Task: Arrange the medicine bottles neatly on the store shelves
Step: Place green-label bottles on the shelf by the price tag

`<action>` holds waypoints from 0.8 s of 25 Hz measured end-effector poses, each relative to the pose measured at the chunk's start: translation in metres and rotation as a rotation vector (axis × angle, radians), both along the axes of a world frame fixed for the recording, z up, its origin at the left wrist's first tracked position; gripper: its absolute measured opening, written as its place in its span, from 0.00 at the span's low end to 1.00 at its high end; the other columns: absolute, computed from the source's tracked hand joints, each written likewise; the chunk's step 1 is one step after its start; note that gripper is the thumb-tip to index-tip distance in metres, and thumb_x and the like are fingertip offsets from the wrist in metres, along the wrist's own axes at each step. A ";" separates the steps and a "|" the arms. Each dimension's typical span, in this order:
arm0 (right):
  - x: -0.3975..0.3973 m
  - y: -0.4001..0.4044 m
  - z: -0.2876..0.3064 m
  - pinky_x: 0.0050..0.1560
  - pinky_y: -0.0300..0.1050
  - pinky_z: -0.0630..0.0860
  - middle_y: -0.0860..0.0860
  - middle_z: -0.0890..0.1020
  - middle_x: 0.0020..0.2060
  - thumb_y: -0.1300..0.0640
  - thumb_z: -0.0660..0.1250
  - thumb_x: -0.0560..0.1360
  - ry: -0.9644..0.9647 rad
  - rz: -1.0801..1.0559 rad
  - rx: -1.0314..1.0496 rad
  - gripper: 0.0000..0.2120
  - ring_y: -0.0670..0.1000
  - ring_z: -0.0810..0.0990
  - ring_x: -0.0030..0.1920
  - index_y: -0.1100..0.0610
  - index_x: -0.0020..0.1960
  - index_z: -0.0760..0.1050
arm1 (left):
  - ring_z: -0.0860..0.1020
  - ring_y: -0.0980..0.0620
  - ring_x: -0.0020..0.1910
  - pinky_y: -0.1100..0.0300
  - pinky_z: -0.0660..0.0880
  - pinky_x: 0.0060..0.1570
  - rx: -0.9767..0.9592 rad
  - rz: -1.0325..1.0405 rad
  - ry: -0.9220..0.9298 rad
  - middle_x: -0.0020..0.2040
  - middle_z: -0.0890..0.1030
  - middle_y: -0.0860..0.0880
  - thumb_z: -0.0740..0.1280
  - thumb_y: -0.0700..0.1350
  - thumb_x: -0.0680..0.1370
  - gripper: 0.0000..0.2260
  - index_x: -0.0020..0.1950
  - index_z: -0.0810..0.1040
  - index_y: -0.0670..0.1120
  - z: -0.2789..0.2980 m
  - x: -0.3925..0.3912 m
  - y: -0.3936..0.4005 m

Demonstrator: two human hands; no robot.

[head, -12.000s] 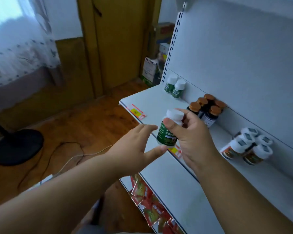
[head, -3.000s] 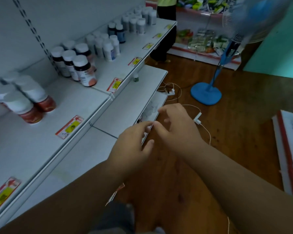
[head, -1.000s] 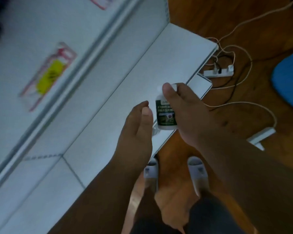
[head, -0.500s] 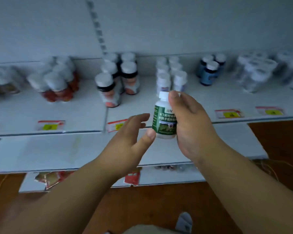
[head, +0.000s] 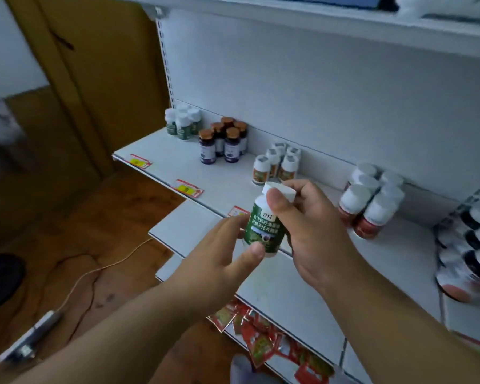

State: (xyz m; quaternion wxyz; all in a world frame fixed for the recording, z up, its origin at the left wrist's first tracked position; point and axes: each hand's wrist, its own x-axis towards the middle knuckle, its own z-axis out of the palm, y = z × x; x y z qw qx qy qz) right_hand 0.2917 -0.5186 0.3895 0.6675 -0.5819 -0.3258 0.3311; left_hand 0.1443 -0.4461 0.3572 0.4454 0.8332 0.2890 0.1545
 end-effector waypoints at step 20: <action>-0.073 0.496 -0.072 0.43 0.27 0.73 0.43 0.79 0.53 0.46 0.73 0.73 -0.448 -0.294 -0.432 0.15 0.43 0.78 0.53 0.43 0.55 0.71 | 0.58 0.51 0.76 0.52 0.59 0.73 0.377 -0.121 0.341 0.78 0.58 0.54 0.59 0.73 0.72 0.40 0.78 0.54 0.55 -0.074 -0.043 0.516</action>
